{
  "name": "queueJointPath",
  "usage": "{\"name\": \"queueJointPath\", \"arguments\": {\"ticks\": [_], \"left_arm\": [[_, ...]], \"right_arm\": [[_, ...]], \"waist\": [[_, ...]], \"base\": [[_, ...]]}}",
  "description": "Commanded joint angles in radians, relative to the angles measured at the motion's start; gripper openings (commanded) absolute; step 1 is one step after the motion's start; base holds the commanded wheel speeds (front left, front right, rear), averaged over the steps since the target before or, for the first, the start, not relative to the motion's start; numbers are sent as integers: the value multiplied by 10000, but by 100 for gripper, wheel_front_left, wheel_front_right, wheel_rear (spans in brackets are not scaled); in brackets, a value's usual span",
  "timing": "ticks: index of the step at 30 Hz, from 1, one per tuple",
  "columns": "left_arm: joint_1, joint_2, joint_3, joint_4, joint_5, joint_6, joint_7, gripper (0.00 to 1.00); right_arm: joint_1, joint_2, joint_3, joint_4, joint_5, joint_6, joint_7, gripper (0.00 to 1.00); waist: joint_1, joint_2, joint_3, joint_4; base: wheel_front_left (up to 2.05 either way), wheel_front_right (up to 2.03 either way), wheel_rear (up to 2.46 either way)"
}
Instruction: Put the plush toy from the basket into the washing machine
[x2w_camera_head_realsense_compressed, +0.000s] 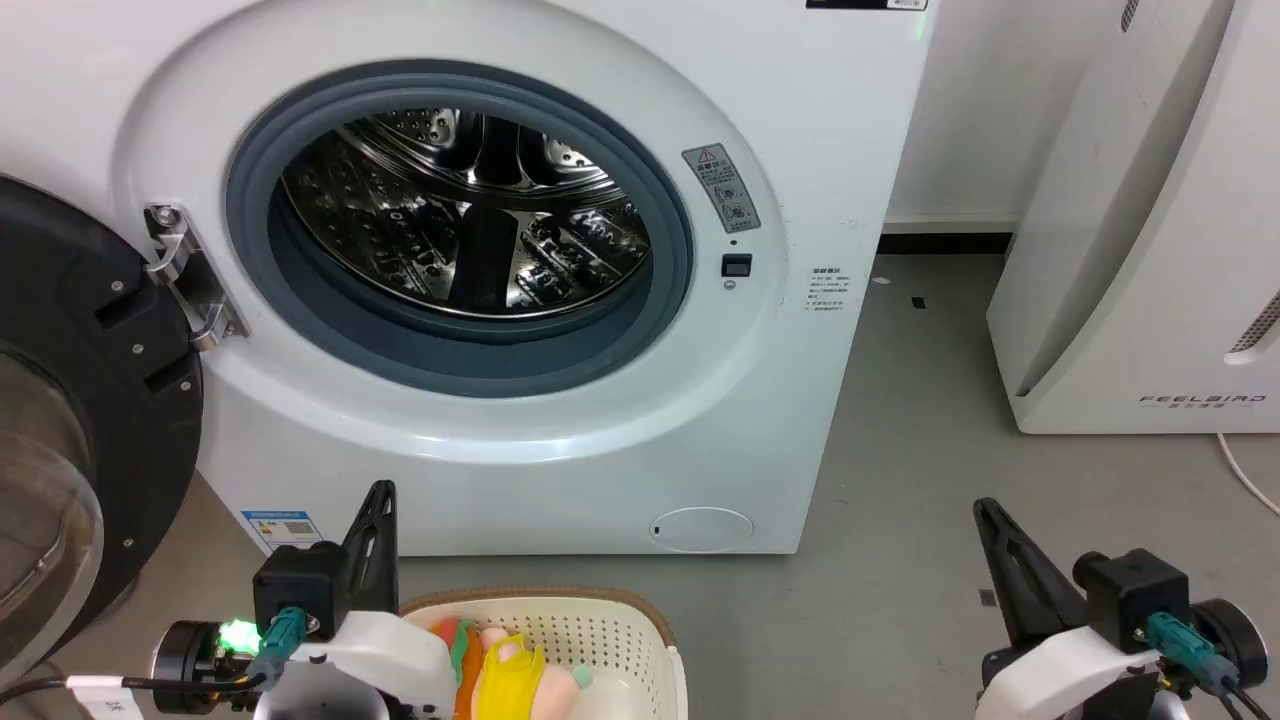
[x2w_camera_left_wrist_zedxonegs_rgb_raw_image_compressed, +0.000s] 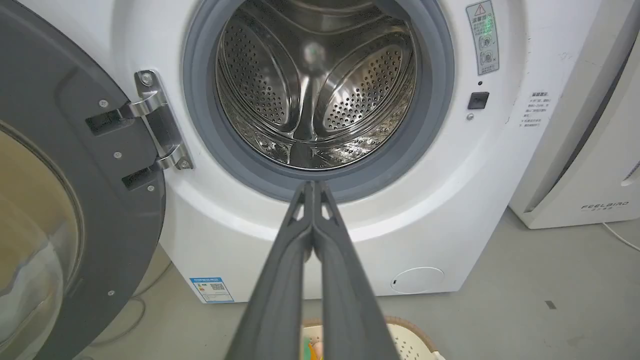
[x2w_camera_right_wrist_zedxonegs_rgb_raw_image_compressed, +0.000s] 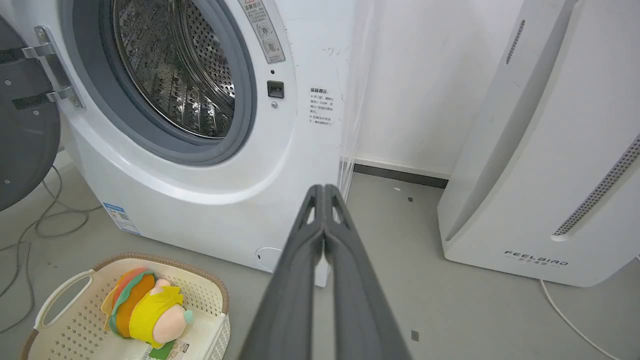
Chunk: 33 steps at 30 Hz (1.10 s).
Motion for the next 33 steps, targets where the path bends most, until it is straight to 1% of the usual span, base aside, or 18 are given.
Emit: {"name": "queueJointPath", "arguments": {"ticks": [1, 18, 19, 23, 33], "left_arm": [[139, 1, -7, -47, 28, 28, 1, 0], [139, 1, -7, -47, 28, 28, 1, 0], [139, 1, -7, -47, 28, 28, 1, 100], [-6, 0, -1, 11, -6, 6, -11, 100], [-58, 0, -91, 48, -89, 177, -220, 100]], "right_arm": [[-140, -10, 1, -41, -78, -9, 3, 0], [-140, -10, 1, -41, -78, -9, 3, 0], [-140, -10, 1, -41, -78, -9, 3, 100], [6, 0, -13, 11, 14, 0, -11, 100], [14, -1, -178, -68, 314, -1, -220, 100]], "waist": [[0, 0, 0, 0], [0, 0, 0, 0], [0, 0, 0, 0], [0, 0, 3, -1], [0, 0, 44, -8]], "base": [[0, 0, 0], [0, 0, 0], [0, 0, 0], [0, 0, 0], [0, 0, 0]]}}
